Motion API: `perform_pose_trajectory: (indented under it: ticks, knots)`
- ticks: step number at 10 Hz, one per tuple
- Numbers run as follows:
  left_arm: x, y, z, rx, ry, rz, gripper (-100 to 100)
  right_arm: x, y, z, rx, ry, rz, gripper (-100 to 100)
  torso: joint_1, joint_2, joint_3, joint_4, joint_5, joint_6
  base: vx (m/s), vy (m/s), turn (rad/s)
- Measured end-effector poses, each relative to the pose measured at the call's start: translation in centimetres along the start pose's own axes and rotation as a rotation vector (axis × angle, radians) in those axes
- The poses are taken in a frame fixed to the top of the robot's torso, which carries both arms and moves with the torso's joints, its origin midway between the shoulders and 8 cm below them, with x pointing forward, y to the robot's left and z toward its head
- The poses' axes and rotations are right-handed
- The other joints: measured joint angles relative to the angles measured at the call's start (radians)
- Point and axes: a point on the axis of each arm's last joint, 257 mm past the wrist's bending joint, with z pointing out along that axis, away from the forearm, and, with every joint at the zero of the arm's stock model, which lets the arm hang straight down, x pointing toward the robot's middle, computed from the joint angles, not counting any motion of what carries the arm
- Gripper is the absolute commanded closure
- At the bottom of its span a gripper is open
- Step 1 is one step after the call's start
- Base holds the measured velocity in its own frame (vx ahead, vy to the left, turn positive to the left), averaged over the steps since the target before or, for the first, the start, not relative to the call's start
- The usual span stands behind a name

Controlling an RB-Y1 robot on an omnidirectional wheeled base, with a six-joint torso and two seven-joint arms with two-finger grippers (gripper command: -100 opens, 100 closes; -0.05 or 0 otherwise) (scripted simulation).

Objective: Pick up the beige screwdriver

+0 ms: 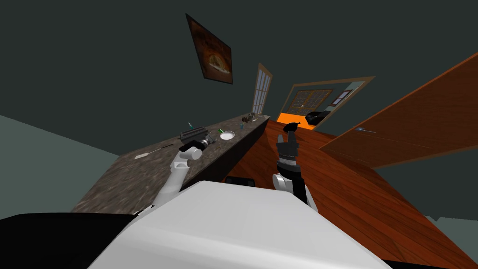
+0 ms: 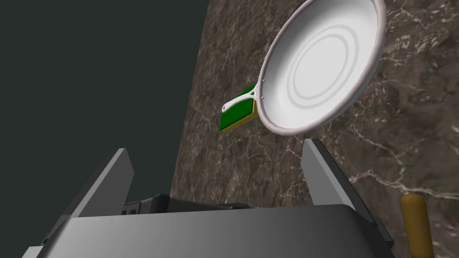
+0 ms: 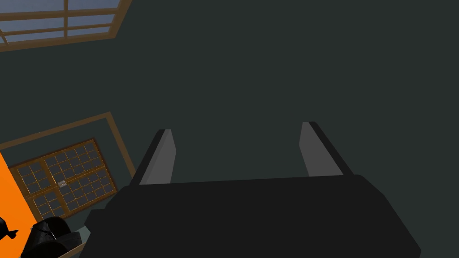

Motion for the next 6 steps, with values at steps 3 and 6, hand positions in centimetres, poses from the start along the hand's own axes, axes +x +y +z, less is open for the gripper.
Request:
perform_pose_trajectory:
  ticks: [3,6]
  knots:
    - [-1.3,1.2,0.4,-0.079,-0.036,-0.052,-100,0.0,0.0,0.0,0.0,0.0,0.0,0,0.0,0.0,0.0,0.0,0.0,0.0,0.026,-0.015,-0.023]
    - [-2.6,2.4,0.4,-0.145,-0.071,-0.088,-100,0.0,0.0,0.0,0.0,0.0,0.0,0,0.001,0.001,0.0,0.0,0.0,0.0,0.029,-0.014,-0.037]
